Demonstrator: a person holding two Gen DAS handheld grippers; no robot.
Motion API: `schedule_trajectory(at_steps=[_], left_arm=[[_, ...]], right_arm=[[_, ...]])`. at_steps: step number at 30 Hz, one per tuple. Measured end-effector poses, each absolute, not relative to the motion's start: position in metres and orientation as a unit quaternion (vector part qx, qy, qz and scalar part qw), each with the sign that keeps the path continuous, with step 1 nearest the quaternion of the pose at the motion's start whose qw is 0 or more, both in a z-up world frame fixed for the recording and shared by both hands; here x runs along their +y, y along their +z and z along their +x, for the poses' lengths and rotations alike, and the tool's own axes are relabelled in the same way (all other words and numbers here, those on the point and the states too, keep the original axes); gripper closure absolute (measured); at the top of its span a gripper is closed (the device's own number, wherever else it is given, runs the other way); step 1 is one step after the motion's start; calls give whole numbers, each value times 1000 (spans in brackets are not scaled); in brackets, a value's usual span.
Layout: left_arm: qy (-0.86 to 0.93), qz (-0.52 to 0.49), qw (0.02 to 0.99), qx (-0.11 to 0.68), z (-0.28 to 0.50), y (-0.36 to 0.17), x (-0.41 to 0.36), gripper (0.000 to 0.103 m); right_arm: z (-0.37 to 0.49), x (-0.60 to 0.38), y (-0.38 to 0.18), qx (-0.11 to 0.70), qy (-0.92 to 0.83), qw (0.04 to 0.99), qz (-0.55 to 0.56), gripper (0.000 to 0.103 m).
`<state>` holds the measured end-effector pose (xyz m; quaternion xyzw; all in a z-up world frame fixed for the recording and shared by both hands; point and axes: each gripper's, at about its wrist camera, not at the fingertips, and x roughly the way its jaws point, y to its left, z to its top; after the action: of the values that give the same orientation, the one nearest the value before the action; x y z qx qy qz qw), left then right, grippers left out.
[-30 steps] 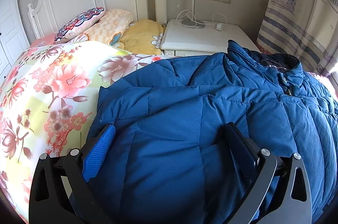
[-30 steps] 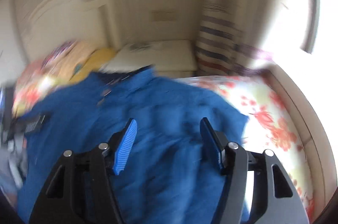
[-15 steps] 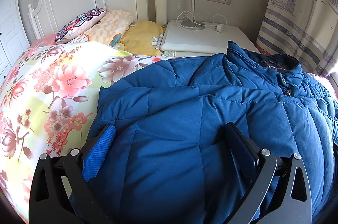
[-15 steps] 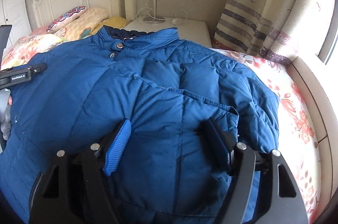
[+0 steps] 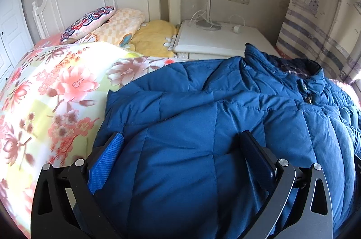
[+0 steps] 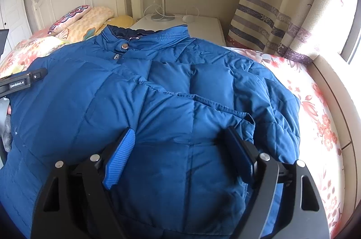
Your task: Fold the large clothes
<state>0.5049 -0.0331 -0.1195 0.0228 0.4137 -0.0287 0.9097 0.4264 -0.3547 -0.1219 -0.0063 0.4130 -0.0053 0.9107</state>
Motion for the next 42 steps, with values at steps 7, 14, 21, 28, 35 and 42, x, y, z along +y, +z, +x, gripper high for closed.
schedule_trajectory(at_steps=[7,14,21,28,35,42], left_arm=[[-142,-6,911,387,405,-70,-40,4],[-158,95,876,445,353,-133,-67,4],[-108,35,883,455,349,-136,-4,4],[-90,12,881,465,357,-142,17,4],[-89,0,884,458,347,-140,18,4],[-87,-1,886,456,345,-140,18,4]], right_arm=[[354,-313,-74,384,15,923,-1,18],[323,-254,-131,442,63,890,-90,15],[303,-339,-127,456,-7,890,1,15],[288,-365,-140,446,-22,895,9,12],[287,-365,-141,441,-27,897,6,12],[287,-361,-141,439,-31,898,3,12]])
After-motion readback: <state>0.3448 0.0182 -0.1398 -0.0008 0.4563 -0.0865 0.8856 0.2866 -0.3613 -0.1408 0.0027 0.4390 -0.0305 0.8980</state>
